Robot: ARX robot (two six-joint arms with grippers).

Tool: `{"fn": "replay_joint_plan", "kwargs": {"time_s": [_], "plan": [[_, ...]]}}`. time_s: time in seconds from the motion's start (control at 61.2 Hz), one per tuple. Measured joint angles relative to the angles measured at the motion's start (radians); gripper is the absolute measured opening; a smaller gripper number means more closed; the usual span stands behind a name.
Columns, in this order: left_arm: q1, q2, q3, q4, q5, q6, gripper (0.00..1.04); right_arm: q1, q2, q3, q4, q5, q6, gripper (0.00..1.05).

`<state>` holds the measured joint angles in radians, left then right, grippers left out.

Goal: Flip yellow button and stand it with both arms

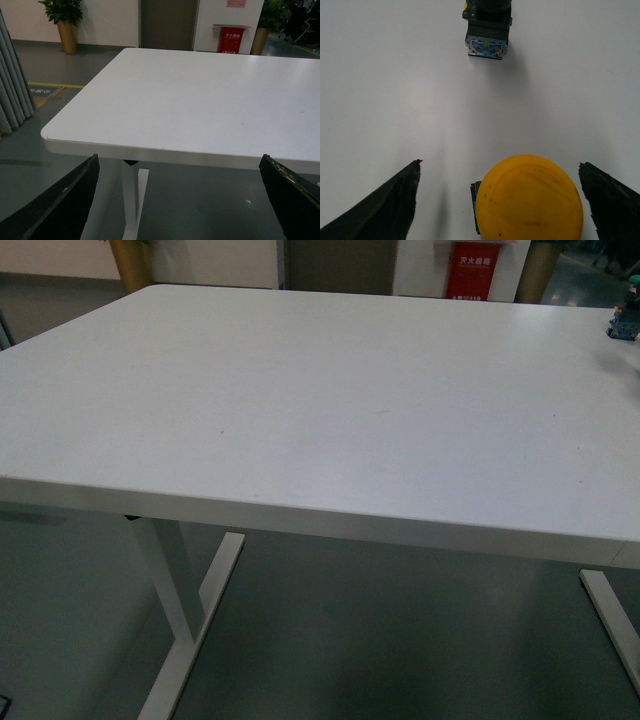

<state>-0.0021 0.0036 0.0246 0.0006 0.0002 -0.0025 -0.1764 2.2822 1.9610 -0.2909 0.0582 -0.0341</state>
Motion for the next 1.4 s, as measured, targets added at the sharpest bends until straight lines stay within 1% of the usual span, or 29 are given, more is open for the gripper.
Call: {"fn": "replay_joint_plan", "kwargs": {"time_s": [0.033,0.114,0.506,0.719,0.882,1.029,1.11,1.143,1.208,1.274,1.355,1.404], "plan": [[0.000,0.000,0.000,0.000,0.000,0.000,0.99,0.000,0.000,-0.002,0.002,-0.002,0.000,1.00],[0.000,0.000,0.000,0.000,0.000,0.000,0.99,-0.003,0.000,-0.003,0.002,-0.005,-0.002,0.97],[0.000,0.000,0.000,0.000,0.000,0.000,0.99,-0.015,-0.018,-0.030,0.004,-0.042,-0.005,0.98],[0.000,0.000,0.000,0.000,0.000,0.000,0.99,-0.039,-0.124,-0.111,0.010,-0.132,-0.021,0.98],[0.000,0.000,0.000,0.000,0.000,0.000,0.99,-0.065,-0.224,-0.170,0.011,-0.221,-0.035,0.98],[0.000,0.000,0.000,0.000,0.000,0.000,0.99,-0.097,-0.346,-0.261,0.016,-0.333,-0.035,0.98],[0.000,0.000,0.000,0.000,0.000,0.000,0.99,-0.135,-0.483,-0.384,0.056,-0.446,0.001,0.98],[0.000,0.000,0.000,0.000,0.000,0.000,0.99,-0.159,-0.569,-0.460,0.079,-0.506,0.026,0.98],[0.000,0.000,0.000,0.000,0.000,0.000,0.99,-0.206,-0.721,-0.588,0.102,-0.592,0.059,0.98],[0.000,0.000,0.000,0.000,0.000,0.000,0.99,-0.276,-0.917,-0.749,0.113,-0.697,0.103,0.98],[0.000,0.000,0.000,0.000,0.000,0.000,0.99,-0.332,-1.060,-0.869,0.104,-0.776,0.148,0.98],[0.000,0.000,0.000,0.000,0.000,0.000,0.99,-0.354,-1.128,-0.924,0.094,-0.801,0.165,0.98]]}}
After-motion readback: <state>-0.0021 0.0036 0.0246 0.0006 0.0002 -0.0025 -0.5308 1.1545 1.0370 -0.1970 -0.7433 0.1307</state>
